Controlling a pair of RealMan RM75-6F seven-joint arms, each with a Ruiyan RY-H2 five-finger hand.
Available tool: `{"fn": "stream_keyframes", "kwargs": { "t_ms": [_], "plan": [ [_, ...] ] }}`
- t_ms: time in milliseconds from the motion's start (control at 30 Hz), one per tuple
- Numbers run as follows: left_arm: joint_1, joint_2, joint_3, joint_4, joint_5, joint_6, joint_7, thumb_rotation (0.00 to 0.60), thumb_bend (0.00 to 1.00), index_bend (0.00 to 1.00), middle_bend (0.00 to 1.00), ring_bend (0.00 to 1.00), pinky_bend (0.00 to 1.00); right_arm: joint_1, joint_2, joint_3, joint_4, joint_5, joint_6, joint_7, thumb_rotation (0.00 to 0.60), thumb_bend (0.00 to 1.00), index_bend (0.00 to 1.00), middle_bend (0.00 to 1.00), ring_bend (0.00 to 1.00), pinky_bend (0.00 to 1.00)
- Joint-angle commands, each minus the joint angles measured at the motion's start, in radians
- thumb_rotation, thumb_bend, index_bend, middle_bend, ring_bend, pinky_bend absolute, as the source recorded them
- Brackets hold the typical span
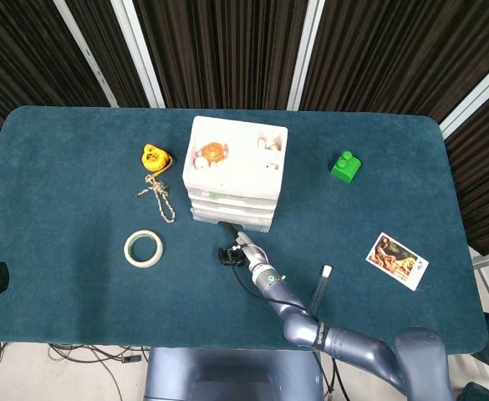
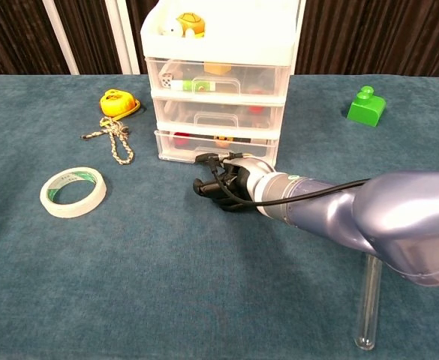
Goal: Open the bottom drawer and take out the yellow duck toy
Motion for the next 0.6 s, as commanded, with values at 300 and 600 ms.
{"fn": "stream_keyframes", "kwargs": {
  "t_ms": [300, 600],
  "plan": [
    [0.0, -0.002, 0.0, 0.003, -0.002, 0.0, 0.003, 0.6, 0.58, 0.04, 0.0, 0.0, 0.0, -0.033, 0.019, -0.035, -0.056, -0.033, 0.009, 0.005, 0.6, 0.66, 0.15, 1.0, 1.0, 1.0],
    [0.0, -0.002, -0.001, 0.001, -0.006, -0.002, 0.01, 0.6, 0.58, 0.04, 0.0, 0.0, 0.0, -0.055, 0.038, -0.066, -0.111, -0.055, 0.025, -0.002, 0.6, 0.66, 0.15, 1.0, 1.0, 1.0]
  ]
}}
